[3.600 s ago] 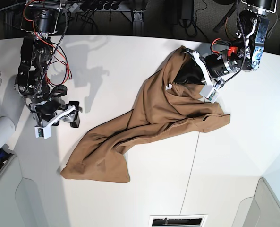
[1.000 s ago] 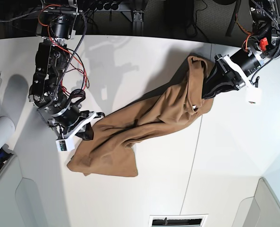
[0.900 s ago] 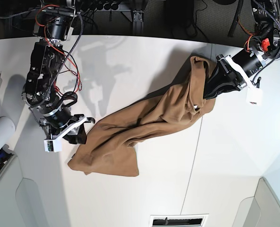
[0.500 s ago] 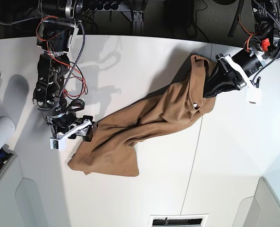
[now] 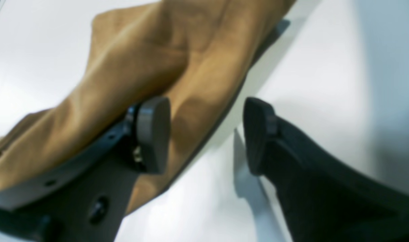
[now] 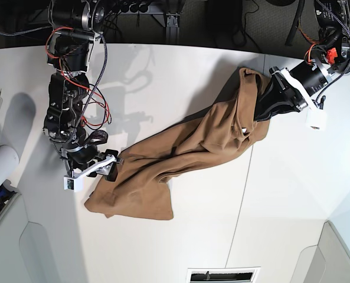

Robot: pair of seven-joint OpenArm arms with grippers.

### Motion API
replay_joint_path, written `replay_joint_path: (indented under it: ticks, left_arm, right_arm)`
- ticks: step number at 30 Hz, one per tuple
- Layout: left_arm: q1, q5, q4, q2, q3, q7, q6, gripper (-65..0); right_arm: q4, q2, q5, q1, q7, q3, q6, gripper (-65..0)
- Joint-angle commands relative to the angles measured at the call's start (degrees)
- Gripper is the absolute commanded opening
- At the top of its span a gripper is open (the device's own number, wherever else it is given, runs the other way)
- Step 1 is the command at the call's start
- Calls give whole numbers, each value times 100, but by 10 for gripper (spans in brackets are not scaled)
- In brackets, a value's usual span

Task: Layout the t-shirt on the table in an organized manner, then fold the t-shirt properly
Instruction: 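Grasp the shirt with the right gripper near the left gripper and pull, then stretch the tan shirt lengthwise, pulling grippers apart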

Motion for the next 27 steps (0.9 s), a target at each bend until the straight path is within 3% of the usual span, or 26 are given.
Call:
replay_joint_path:
  ticks: [1, 6, 10, 13, 16, 20, 27]
  left_arm:
    - [-13, -151, 94, -66, -26, -87, -54, -650]
    - [-13, -144, 94, -66, -26, -83, -54, -650]
    - [-13, -142, 94, -66, -26, -83, -54, -650]
    - [-15, -125, 94, -63, -26, -83, -54, -650]
    - [-15, -125, 94, -66, -26, -83, -54, -650]
    - [-17, -120, 96, -118, -28, -81, -54, -650]
    - [-17, 90, 96, -640, -170, -57, -54, -650]
  right_arm:
    - [24, 15, 96, 144, 136, 0, 9, -307]
    - [-378, 13, 136, 175, 229, -2, 9, -315]
    - [-428, 15, 136, 173, 243, 0, 42, -469]
    - [-424, 15, 131, 175, 457, 0, 470, -534]
    - [-424, 17, 129, 173, 634, 0, 680, -650]
    - [-315, 44, -4, 162, 634, 4, 905, -650]
    - [861, 205, -17, -166, 321, 96, 955, -650]
